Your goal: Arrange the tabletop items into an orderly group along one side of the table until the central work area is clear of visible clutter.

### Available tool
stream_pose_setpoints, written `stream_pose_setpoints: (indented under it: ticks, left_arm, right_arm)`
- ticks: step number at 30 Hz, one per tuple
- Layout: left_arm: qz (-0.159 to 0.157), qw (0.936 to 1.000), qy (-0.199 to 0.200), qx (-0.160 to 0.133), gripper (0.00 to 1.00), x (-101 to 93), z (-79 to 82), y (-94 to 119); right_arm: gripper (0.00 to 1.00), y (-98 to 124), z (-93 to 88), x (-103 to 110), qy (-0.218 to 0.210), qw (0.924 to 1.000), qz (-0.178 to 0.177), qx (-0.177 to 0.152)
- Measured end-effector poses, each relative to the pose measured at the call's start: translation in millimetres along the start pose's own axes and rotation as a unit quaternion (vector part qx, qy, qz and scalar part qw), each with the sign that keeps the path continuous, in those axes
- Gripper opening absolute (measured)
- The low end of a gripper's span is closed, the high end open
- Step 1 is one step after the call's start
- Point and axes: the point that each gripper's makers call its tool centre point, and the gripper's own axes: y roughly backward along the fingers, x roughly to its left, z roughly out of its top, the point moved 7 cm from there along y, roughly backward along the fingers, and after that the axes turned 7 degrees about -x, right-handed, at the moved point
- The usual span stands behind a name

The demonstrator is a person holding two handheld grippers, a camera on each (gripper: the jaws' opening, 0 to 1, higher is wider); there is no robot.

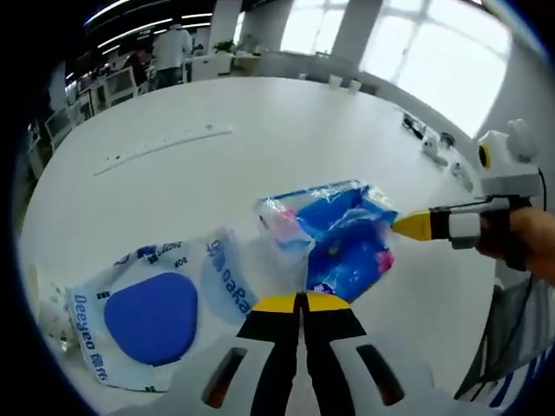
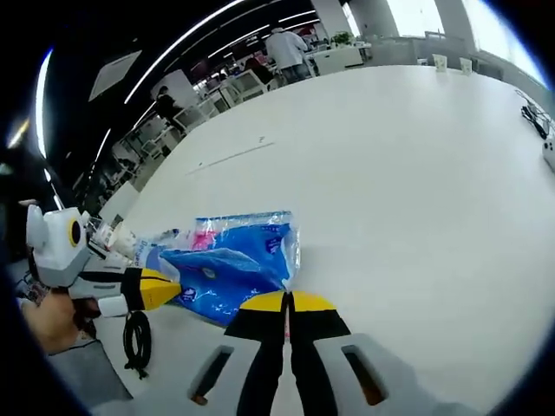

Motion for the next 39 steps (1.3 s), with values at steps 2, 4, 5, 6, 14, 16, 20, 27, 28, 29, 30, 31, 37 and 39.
stream_pose_setpoints:
  ticks: [2,4,5,6,14,16,20,27,28,29,30,31,37,39]
  left_arm:
    - [0.003,1.0000,0.008,0.001,0.00,-0.3,-0.8,-0.5]
    - [0.005,0.9998,0.019,0.003,0.00,-0.6,-1.3,-1.2]
    - [0.004,0.9997,0.022,0.003,0.00,-0.7,-1.5,-1.5]
    - [0.005,0.9998,0.021,0.003,0.00,-0.6,-1.6,-1.6]
    - [0.022,0.9984,0.052,0.007,0.00,0.4,-6.0,-2.6]
    - [0.025,0.9983,0.052,0.006,0.00,-0.3,-6.0,-2.4]
    - [0.029,0.9975,0.064,0.008,0.00,0.6,-8.0,-2.7]
    - [0.038,0.9961,0.080,0.004,0.01,-2.5,-10.0,-1.7]
    - [0.039,0.9960,0.080,0.004,0.02,-2.5,-10.3,-1.6]
    - [0.039,0.9959,0.081,0.004,0.03,-2.7,-10.8,-1.6]
    - [0.039,0.9959,0.082,0.003,0.04,-3.8,-11.4,-1.4]
    - [0.038,0.9960,0.081,0.001,0.06,-5.6,-11.6,-0.9]
    - [0.038,0.9964,0.075,0.000,0.08,-8.7,-13.5,0.5]
    - [0.037,0.9966,0.074,0.004,0.08,-8.8,-15.3,1.2]
  right_arm:
    - [0.00,-2.3,0.3,-0.9,0.000,1.0000,0.002,0.000]
    - [0.00,-3.7,-1.1,-4.5,-0.003,1.0000,0.001,0.000]
    - [0.00,-3.8,-1.4,-5.1,-0.007,1.0000,0.002,0.000]
    - [0.00,-3.5,-1.7,-5.0,-0.010,0.9999,0.003,-0.001]
    - [0.00,-8.5,-2.1,-4.8,-0.011,0.9999,0.007,0.005]
    - [0.00,-9.7,-2.3,-5.1,-0.012,0.9999,0.006,0.006]
    - [0.00,-11.2,-4.1,-5.6,-0.009,0.9999,0.007,0.010]
    - [0.00,-10.0,-6.2,-5.1,-0.019,0.9998,0.006,0.005]
    - [0.00,-10.1,-6.6,-5.1,-0.018,0.9998,0.007,0.005]
    - [0.00,-10.0,-6.7,-5.4,-0.016,0.9998,0.007,0.004]
    - [0.00,-9.7,-7.1,-5.5,-0.015,0.9999,0.006,0.004]
    - [0.00,-9.1,-8.3,-5.1,-0.018,0.9998,0.006,0.005]
    - [0.00,-8.7,-9.5,-2.8,-0.014,0.9999,0.010,0.001]
    - [0.00,-9.0,-8.4,-2.4,-0.007,0.9999,0.012,0.004]
